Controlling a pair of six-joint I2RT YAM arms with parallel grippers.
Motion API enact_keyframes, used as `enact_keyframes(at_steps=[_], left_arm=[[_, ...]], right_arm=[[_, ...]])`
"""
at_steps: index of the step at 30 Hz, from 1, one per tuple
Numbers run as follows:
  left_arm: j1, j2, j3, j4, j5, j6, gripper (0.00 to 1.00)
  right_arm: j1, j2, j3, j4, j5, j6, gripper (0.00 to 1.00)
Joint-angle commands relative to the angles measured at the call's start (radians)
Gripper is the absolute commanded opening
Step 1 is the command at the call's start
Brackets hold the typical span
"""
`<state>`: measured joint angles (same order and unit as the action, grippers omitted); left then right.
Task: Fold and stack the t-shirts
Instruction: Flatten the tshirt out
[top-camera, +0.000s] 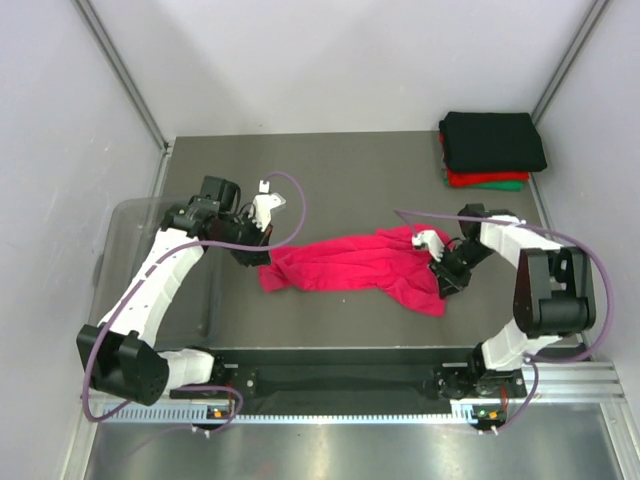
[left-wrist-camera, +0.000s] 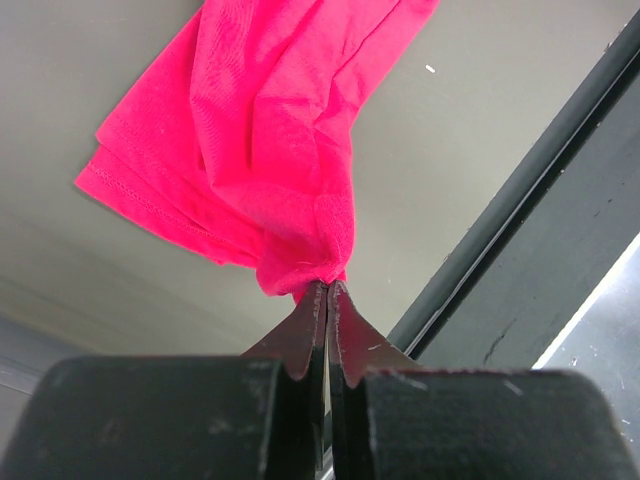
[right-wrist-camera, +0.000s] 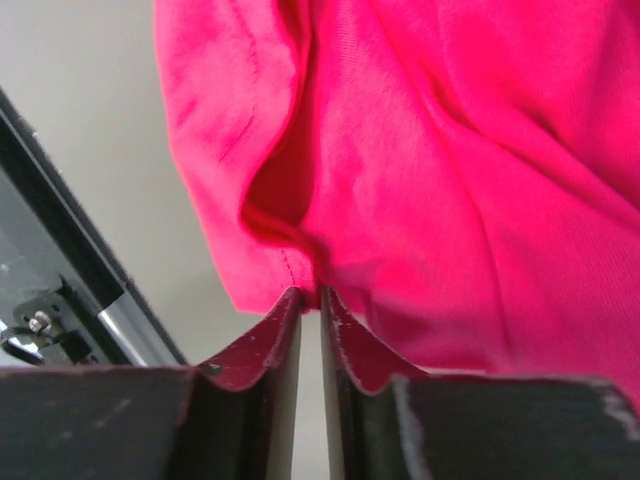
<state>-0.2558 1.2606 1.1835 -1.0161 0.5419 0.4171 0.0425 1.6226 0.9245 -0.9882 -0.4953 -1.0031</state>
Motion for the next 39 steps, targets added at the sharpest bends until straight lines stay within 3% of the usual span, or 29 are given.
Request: enact_keyframes(at_steps=[1,6,11,20,25,31,39], left_arm=[[0.006,-0.027,-0.002,0.036,0.013,0.000,0.00],[0.007,-0.029,0.013,0.039,0.006,-0.001,0.00],[0.009,-0.012,0.092,0.034,-0.014,-0.009,0.00],[0.009,0.063,0.493,0.125,-0.230,-0.009,0.00],[0.009,0.003,0.553,0.287,-0.231,-0.026,0.00],[0.009,-0.018,0.694,0.274,-0.217,-0.052,0.00],[0.009,-0.153,0.717,0.313,-0.214,-0.037,0.00]], right_arm=[[-0.006,-0.130,0.078,-0.069,0.001,-0.026,0.13],[-0.007,-0.304,0.192,-0.135,0.049,0.000,0.01],[-0.007,-0.427,0.293,-0.133,0.090,0.067,0.00],[-0.087,-0.567,0.457,0.251,0.386,0.322,0.00],[-0.148,-0.601,0.582,0.405,0.442,0.470,0.00],[-0.155,-0.697,0.663,0.560,0.466,0.587,0.00],[-0.155,-0.762,0.784,0.571,0.488,0.564,0.00]])
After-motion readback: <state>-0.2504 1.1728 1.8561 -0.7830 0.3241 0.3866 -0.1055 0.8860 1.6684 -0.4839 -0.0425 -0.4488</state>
